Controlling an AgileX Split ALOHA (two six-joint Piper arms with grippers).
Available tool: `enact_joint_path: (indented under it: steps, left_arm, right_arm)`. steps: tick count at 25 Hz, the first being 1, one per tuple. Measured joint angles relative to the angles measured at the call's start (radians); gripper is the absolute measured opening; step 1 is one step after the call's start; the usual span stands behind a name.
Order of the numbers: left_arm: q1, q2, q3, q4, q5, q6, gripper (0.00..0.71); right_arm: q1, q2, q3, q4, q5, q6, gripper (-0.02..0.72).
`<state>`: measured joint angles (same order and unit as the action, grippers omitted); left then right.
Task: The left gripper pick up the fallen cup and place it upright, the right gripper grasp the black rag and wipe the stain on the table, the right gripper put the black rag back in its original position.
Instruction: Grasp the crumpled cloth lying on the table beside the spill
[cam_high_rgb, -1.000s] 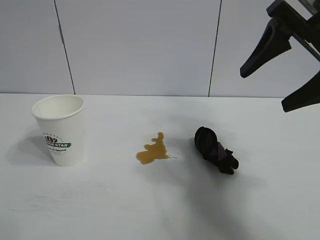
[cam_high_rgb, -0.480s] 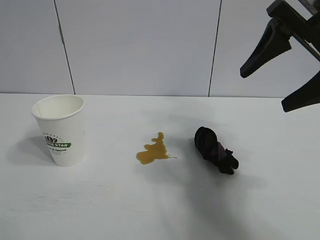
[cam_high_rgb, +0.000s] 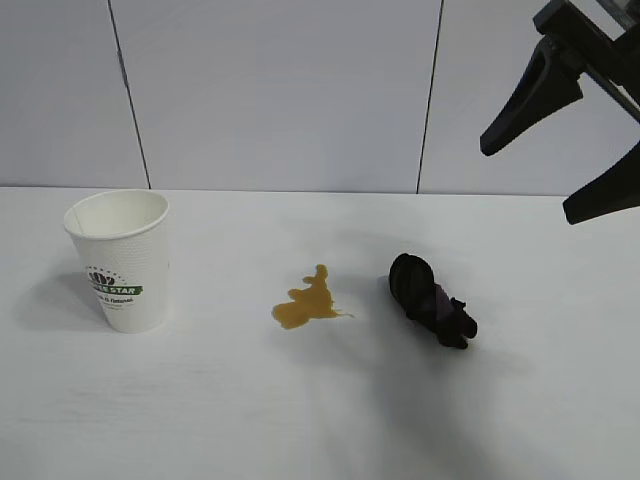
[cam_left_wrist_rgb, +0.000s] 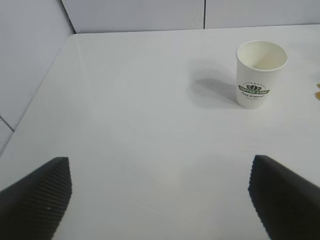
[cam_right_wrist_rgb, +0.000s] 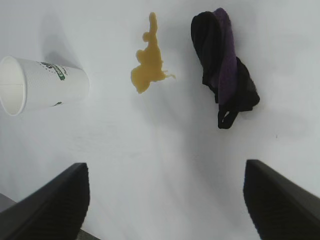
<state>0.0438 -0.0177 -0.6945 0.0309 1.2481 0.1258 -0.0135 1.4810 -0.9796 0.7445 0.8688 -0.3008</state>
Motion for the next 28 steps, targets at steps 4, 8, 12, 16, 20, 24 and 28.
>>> enact_joint_path:
  steps: [4, 8, 12, 16, 20, 24, 28]
  left_arm:
    - [0.000, 0.000, 0.055, 0.000, -0.050, -0.007, 0.694]
    - [0.000, 0.000, 0.145, -0.005, -0.105, -0.020, 0.694]
    - [0.000, 0.001, 0.204, -0.031, -0.120, -0.023, 0.694]
    - [0.000, 0.001, 0.212, -0.036, -0.120, -0.025, 0.694]
    - [0.000, 0.001, 0.213, -0.037, -0.120, -0.027, 0.694]
    - [0.000, 0.001, 0.214, -0.037, -0.120, -0.028, 0.694]
    - [0.000, 0.001, 0.214, -0.037, -0.120, -0.028, 0.694]
  right_arm:
    - [0.000, 0.000, 0.000, 0.000, -0.001, 0.000, 0.578]
    - [0.000, 0.000, 0.000, 0.000, -0.001, 0.000, 0.578]
    - [0.000, 0.000, 0.000, 0.000, -0.001, 0.000, 0.578]
    - [0.000, 0.000, 0.000, 0.000, -0.001, -0.007, 0.578]
    - [0.000, 0.000, 0.000, -0.043, -0.008, -0.048, 0.578]
    - [0.000, 0.002, 0.000, -0.129, -0.062, -0.012, 0.568]
    - [0.000, 0.062, -0.048, -0.215, -0.028, 0.038, 0.568]
